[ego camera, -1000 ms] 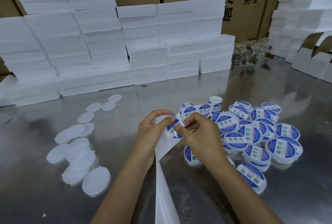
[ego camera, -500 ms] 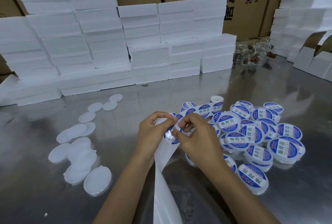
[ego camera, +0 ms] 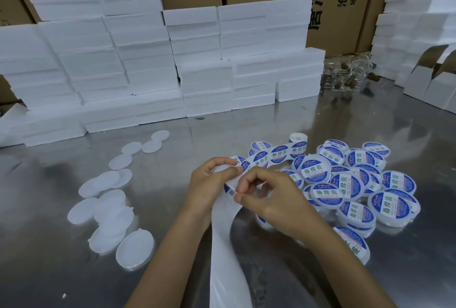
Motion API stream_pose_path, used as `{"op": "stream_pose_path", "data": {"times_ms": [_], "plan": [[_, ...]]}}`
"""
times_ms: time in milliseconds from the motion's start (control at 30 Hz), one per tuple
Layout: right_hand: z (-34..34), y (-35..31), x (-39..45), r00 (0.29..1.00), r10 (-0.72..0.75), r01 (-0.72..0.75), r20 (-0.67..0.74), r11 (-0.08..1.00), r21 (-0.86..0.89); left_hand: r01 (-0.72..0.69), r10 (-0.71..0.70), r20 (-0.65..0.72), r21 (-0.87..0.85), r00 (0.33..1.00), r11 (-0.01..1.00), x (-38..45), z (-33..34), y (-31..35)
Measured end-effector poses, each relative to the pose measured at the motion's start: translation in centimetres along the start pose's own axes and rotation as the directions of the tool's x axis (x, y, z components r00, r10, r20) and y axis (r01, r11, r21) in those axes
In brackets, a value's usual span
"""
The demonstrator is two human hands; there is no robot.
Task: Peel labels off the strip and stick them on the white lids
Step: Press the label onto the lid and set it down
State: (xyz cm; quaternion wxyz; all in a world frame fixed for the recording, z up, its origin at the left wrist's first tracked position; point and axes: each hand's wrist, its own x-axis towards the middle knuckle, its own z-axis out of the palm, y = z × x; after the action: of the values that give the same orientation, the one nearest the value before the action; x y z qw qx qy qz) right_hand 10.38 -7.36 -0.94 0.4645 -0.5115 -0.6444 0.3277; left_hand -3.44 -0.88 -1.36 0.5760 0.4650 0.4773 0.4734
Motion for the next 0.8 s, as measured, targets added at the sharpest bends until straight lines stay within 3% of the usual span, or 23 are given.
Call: {"op": "stream_pose_path", "data": {"times_ms": [133, 267, 400, 533, 800], "plan": [[-1.5, -0.4, -0.5, 0.995, 0.003, -0.037, 0.096, 0.937, 0.348, 0.011, -0.011, -0.007, 0.002, 1.000, 1.000, -0.1, -0.1, 0.0], [-2.8, -0.2, 0.3, 0.993, 0.120, -0.093, -0.013, 0.824, 0.559, -0.043, 0.043, 0.008, -0.026, 0.999, 0.999, 0.0, -0.1, 0.3], [-3.0, -1.2, 2.8, 0.984, 0.135, -0.053, -0.112, 0.839, 0.541, -0.011, 0.010, -0.006, -0.268, 1.000, 0.963, 0.4, -0.3, 1.0], [-0.9, -3.0, 5.4, 0.990, 0.104, -0.045, -0.097, 0.874, 0.483, 0.081, -0.030, 0.110, -0.493, 0.994, 0.866, 0.7, -1.1, 2.1], [2.5, -2.0, 6.2, 0.964, 0.069, 0.000, -0.257, 0.966, 0.258, 0.045, 0.005, 0.100, -0.492, 0.995, 0.870, 0.4, -1.2, 2.7]]}}
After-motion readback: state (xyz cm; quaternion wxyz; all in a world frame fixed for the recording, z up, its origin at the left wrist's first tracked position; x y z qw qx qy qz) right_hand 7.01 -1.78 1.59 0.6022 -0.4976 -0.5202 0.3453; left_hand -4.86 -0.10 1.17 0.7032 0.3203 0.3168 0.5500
